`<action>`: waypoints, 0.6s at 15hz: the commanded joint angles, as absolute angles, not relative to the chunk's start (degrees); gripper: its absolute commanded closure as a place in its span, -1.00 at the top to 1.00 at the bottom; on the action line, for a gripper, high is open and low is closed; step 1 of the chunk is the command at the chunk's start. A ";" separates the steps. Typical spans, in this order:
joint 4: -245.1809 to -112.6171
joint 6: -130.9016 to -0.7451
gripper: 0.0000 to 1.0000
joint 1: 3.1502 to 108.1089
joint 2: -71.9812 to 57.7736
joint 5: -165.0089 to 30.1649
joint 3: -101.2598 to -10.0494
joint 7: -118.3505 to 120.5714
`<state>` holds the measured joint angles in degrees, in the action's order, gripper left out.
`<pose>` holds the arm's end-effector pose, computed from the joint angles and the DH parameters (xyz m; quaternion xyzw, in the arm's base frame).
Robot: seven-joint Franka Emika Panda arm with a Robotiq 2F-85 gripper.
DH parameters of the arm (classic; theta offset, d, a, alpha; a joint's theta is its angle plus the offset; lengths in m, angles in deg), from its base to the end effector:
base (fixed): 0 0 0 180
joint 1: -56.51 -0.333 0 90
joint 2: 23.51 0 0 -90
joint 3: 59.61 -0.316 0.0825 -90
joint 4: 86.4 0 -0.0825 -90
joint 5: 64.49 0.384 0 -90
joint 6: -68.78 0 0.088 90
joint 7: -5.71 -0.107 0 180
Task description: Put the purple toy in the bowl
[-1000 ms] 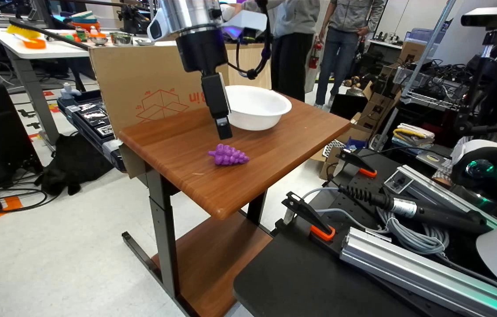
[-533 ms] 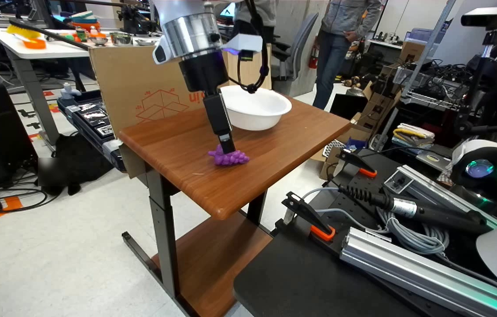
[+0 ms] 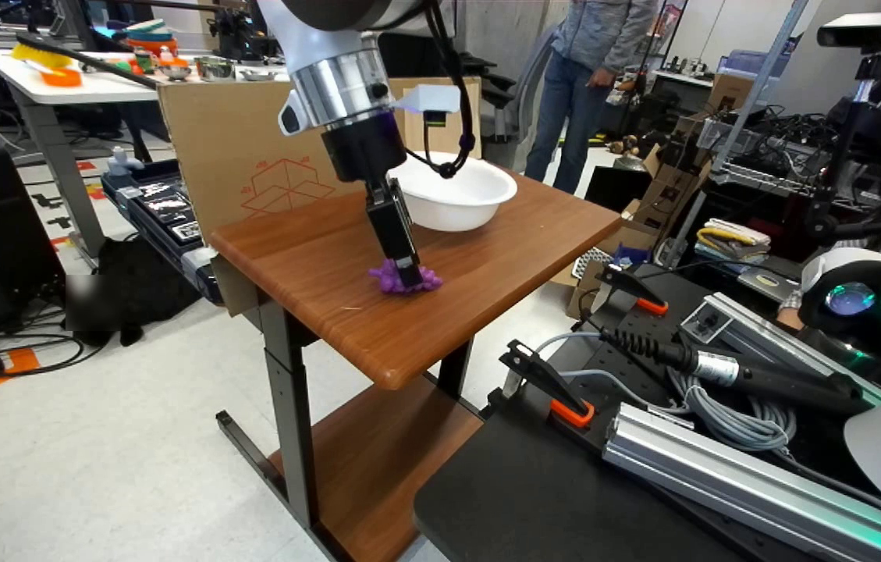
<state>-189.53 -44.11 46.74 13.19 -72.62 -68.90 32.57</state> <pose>0.5683 0.1838 0.1657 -0.8814 -0.4141 0.2271 0.0088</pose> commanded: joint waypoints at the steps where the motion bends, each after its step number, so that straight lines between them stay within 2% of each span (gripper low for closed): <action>1: -188.38 -41.98 -0.35 46.30 12.20 -74.42 -69.50 30.78; 3: -189.23 -42.19 -0.65 46.53 10.64 -73.88 -70.05 30.90; 9: -197.59 -43.24 -0.67 49.34 -3.69 -69.80 -72.74 34.53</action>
<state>-190.92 -43.62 46.90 6.49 -72.33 -71.18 32.45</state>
